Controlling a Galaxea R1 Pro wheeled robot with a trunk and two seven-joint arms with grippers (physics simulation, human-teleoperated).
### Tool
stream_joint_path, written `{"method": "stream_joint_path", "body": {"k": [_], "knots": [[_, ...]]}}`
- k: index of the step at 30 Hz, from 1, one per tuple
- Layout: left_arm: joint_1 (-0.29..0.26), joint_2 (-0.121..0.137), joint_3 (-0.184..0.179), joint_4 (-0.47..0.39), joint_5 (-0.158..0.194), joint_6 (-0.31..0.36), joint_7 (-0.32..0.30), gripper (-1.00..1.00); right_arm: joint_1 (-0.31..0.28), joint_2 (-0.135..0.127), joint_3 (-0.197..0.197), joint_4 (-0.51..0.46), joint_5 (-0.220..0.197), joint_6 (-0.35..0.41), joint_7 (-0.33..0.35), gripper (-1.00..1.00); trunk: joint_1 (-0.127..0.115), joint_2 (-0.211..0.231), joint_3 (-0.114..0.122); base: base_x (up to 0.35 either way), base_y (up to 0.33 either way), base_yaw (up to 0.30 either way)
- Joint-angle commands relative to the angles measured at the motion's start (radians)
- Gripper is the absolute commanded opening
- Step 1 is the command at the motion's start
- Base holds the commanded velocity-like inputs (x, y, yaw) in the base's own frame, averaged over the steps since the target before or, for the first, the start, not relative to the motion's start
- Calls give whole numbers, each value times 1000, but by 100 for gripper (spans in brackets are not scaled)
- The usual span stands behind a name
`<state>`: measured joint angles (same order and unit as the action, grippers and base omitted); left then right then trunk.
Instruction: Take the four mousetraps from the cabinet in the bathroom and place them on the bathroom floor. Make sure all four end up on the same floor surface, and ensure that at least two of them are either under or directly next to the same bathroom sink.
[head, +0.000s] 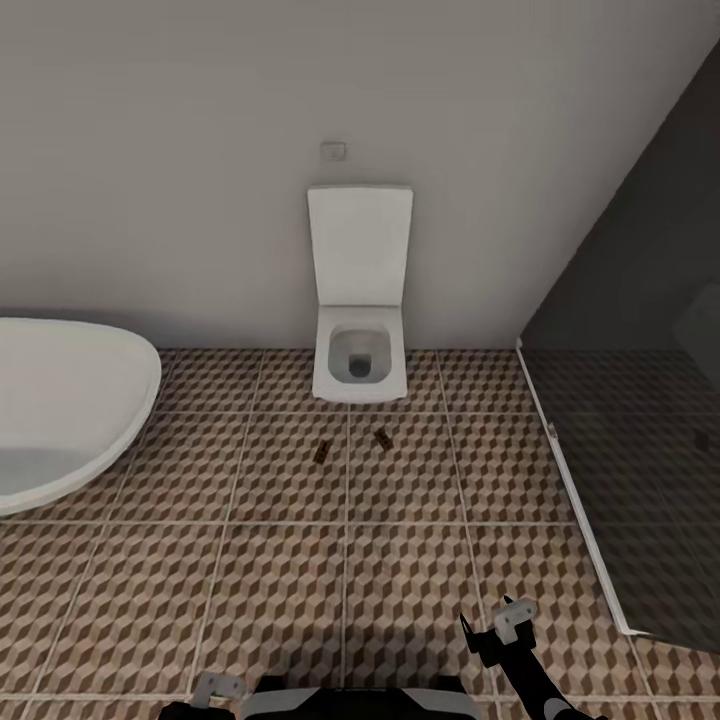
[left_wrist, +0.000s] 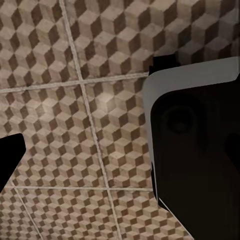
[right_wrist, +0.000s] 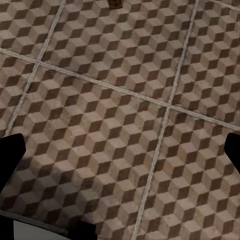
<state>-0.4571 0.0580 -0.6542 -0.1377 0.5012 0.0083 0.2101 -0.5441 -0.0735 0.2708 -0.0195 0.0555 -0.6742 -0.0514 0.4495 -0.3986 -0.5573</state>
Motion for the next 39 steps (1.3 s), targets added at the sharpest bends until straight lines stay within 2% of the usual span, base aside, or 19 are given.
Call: {"method": "stream_joint_path", "body": {"k": [1,39], "knots": [[0,0,-9,-1,8,1,5,100,0,0,2,1,6,-2,-5,100,1,-1,1,0,0,0],[0,-4,-9,1,9,1,5,100,0,0,2,1,6,-2,-5,100,1,-1,61,0,0,0]]}}
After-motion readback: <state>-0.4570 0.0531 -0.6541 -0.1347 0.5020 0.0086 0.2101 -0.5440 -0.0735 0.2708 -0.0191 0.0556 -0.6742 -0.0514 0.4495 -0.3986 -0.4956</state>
